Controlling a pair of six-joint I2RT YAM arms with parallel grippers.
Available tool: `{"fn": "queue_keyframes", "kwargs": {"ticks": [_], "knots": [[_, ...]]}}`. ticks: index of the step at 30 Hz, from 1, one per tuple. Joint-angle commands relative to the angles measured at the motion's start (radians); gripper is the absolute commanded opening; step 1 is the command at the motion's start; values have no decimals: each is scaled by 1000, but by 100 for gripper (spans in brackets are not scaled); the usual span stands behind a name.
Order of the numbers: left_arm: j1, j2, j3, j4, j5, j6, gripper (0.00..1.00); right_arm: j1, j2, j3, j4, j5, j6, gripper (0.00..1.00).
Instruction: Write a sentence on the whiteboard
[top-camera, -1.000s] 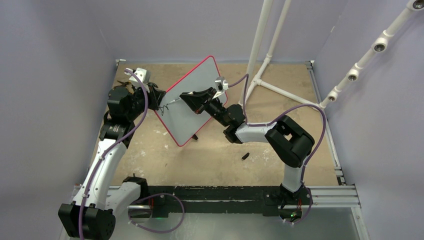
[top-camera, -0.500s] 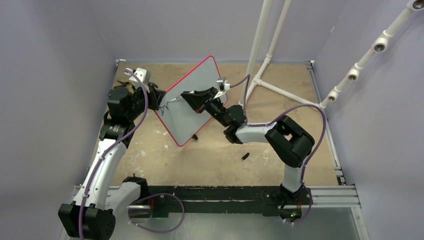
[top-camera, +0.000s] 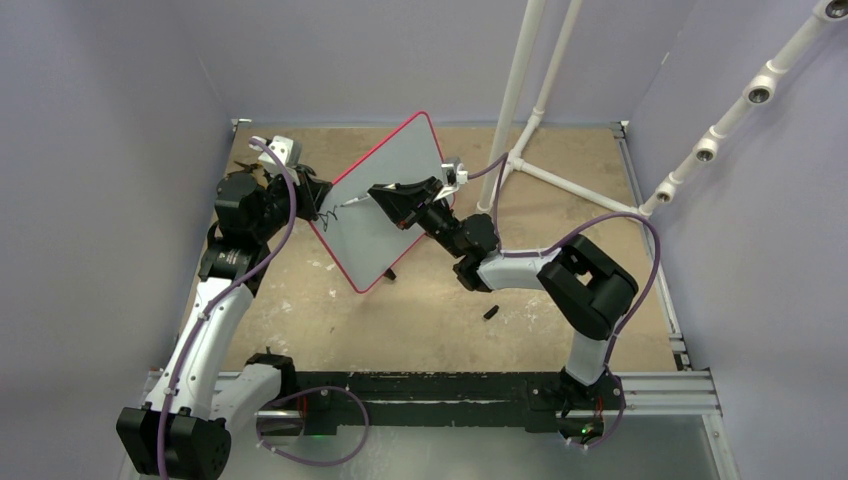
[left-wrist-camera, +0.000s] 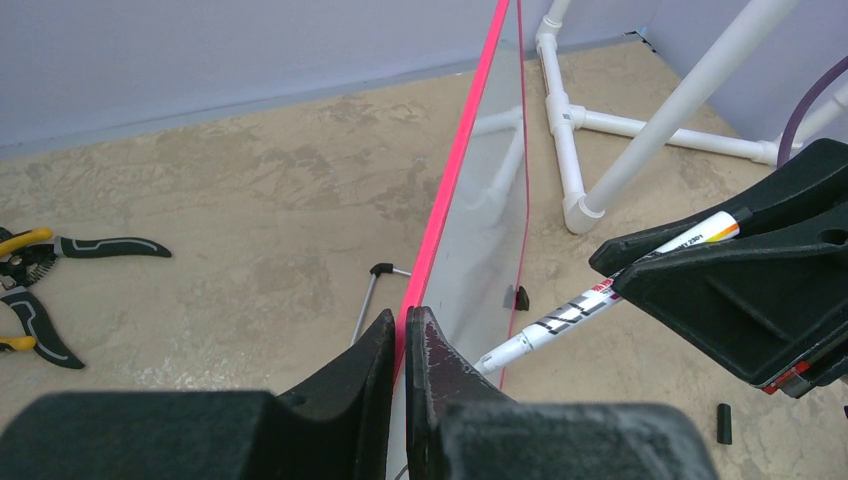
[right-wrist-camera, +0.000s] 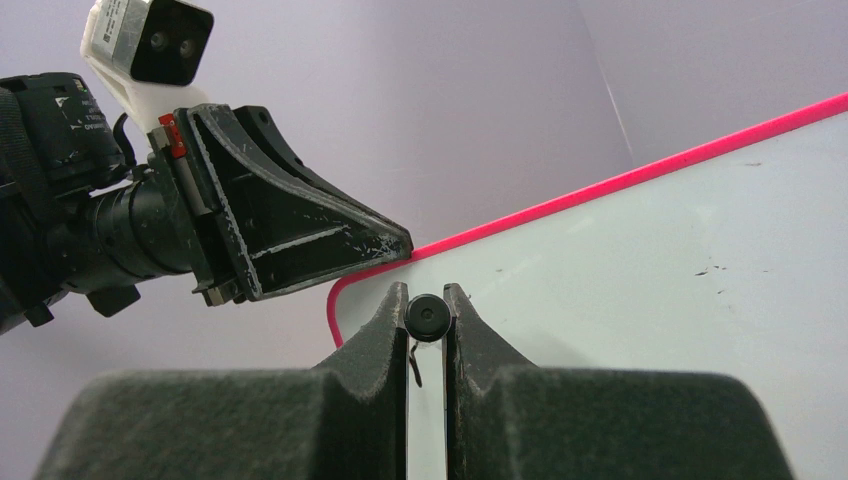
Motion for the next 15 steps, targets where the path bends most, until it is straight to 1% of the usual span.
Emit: {"fn": "queue_keyframes", "kwargs": {"ticks": [1, 15], "knots": [[4, 11, -10, -8, 23, -12, 6, -6, -2, 25, 18, 5, -19, 0], [4, 9, -12, -10, 26, -10, 6, -14, 24, 45, -8, 47, -18, 0]]}}
